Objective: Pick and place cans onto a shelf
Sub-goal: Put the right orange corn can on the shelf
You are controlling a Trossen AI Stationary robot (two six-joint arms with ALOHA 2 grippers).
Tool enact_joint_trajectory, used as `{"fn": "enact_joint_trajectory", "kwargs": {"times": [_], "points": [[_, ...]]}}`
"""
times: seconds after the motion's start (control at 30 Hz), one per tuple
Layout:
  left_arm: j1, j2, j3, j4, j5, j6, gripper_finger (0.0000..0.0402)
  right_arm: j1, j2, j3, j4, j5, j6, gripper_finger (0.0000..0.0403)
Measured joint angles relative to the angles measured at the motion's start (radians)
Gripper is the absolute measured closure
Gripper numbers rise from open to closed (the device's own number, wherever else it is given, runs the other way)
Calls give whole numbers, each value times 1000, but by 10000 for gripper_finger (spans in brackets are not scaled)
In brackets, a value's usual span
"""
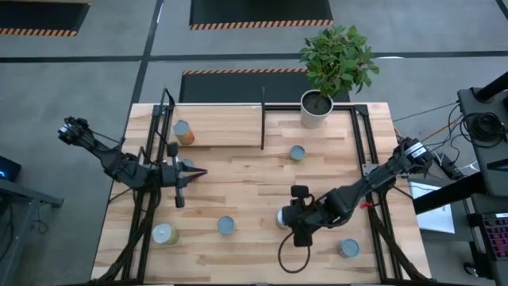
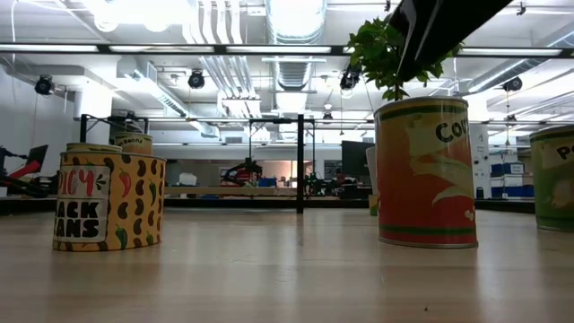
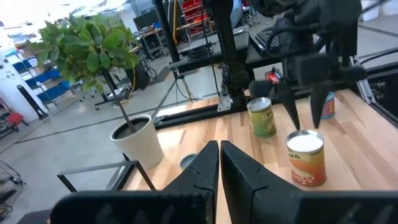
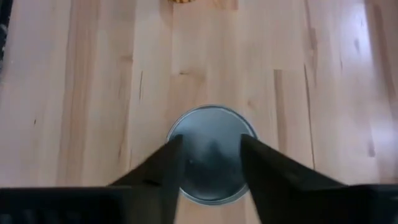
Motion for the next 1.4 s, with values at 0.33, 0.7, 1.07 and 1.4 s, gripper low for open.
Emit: {"fn": "enact_joint_trajectory", "kwargs": {"times": [0.33, 0.7, 1.07, 1.4], "points": [[0, 1, 15, -2, 0, 37, 402, 0, 11, 0, -26, 0, 118, 59], [0, 1, 15, -2, 0, 60, 402, 1, 84, 0, -82, -24, 116, 23], [0, 1, 15, -2, 0, 60, 402, -5, 91, -1, -83, -35, 118, 23], [0, 1, 15, -2, 0, 60, 402, -5, 88, 89, -130, -34, 106, 23]]}}
